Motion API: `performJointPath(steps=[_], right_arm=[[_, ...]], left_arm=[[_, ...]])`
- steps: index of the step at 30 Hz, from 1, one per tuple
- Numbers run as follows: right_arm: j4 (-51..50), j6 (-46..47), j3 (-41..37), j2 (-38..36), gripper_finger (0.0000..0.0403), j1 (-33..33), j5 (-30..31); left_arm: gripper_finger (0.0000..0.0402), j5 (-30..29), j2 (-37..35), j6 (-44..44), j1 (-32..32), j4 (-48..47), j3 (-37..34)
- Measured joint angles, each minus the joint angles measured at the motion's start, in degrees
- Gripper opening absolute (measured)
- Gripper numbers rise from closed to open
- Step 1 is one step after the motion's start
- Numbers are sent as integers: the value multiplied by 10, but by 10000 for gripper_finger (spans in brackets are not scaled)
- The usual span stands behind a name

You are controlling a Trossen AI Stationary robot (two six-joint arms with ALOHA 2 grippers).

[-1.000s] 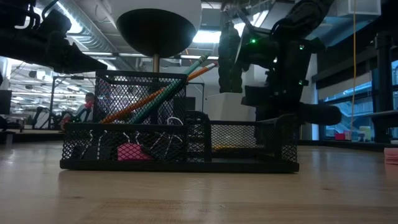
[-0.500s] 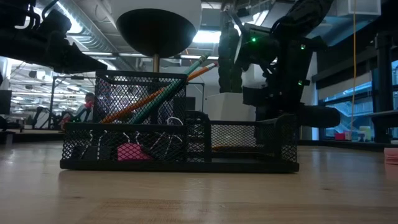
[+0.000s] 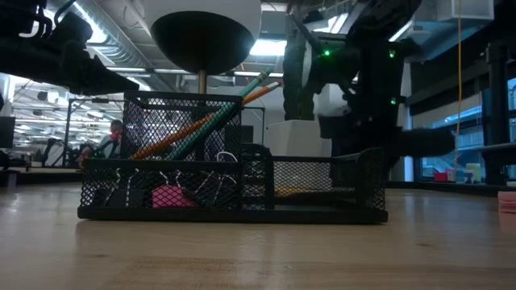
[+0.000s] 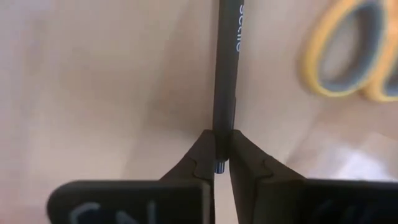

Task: Pick and place office supplies into organizer
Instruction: Put the black pen into the desk organizer

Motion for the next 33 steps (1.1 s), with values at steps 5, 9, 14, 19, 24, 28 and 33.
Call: performJointPath(steps=[5,9,14,19,24,28,33], right_arm=[[-40,23,21,0,25,1,-47],[-74,38,40,0,26,5,-45],[-146,74,78,-1,25,14,-37],[-243,125,123,-2,25,36,35],[-324,174,182,-2,26,63,92],[-377,220,238,-2,27,88,152],[-394,228,304,-3,25,128,225]], left_arm=[[4,0,0,0,0,0,0],[4,0,0,0,0,0,0],[4,0,0,0,0,0,0],[4,0,0,0,0,0,0],[4,0,0,0,0,0,0],[4,0,0,0,0,0,0],[4,0,0,0,0,0,0]])
